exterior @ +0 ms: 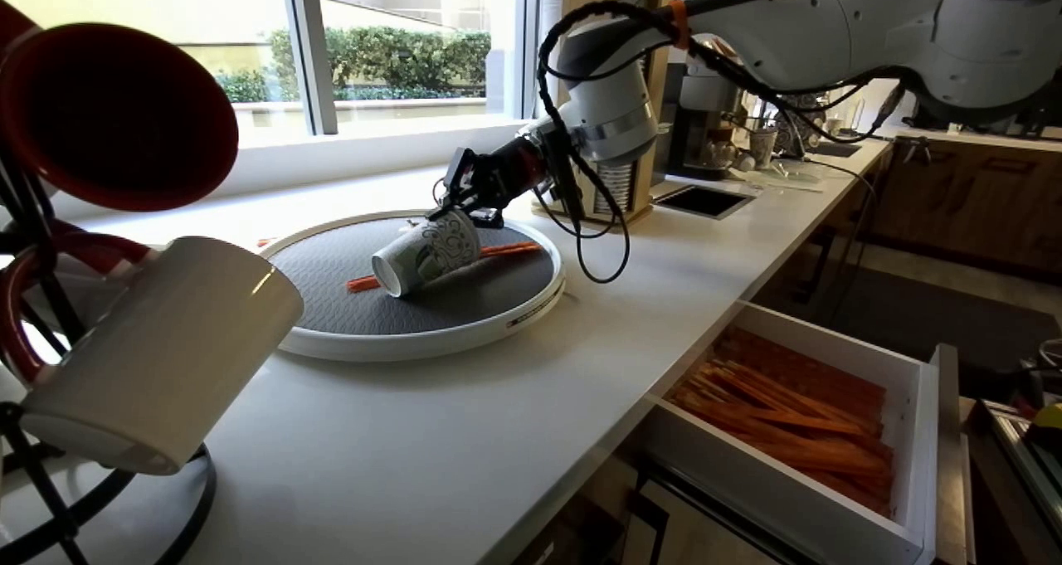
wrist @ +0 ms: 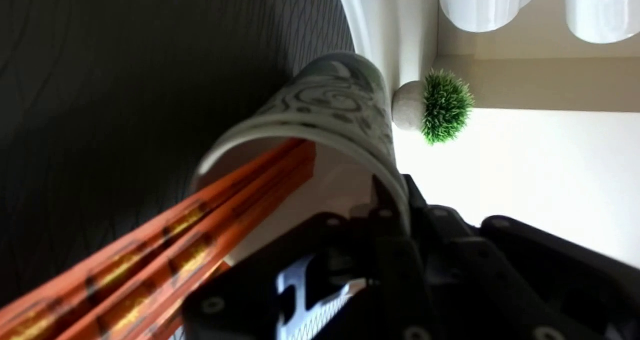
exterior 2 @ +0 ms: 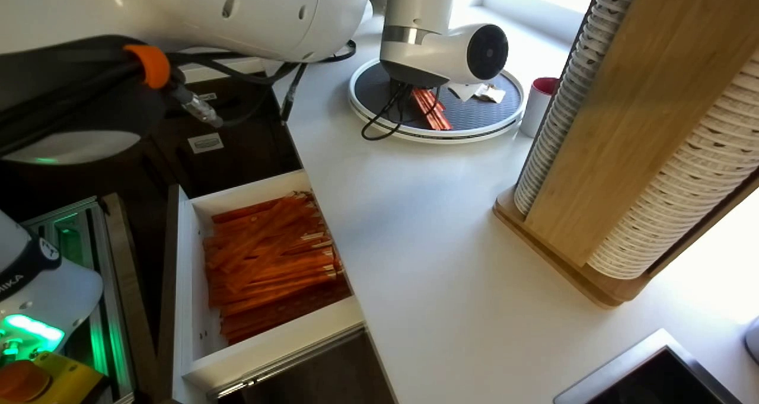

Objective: Rotate the tray clockwise then place the coffee cup upright.

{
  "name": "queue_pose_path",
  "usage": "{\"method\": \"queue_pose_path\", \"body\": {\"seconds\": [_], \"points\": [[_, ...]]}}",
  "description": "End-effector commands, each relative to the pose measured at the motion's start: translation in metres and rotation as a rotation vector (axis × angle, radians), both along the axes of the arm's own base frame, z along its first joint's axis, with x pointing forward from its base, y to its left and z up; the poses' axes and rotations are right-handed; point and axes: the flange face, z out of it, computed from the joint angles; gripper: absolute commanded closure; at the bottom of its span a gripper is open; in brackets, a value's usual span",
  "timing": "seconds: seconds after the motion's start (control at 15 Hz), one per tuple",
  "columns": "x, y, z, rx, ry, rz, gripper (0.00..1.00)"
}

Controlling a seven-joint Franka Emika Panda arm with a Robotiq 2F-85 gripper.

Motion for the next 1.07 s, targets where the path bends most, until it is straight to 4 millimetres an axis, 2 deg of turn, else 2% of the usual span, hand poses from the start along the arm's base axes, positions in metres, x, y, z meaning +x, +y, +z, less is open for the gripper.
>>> {"method": "queue_pose_path", "body": {"seconds": [0.0,0.27,0.6,1.0], "points": [[0.0,0.014,0.017,-0.024,0.1,0.049,0.99],[-0.002,0.024,0.037,-0.08,0.207,0.085,0.99],[-0.002,0.026,0.057,-0.179,0.331,0.128,0.99],[0.004,0.032,0.063,-0.284,0.429,0.181,0.99]]}}
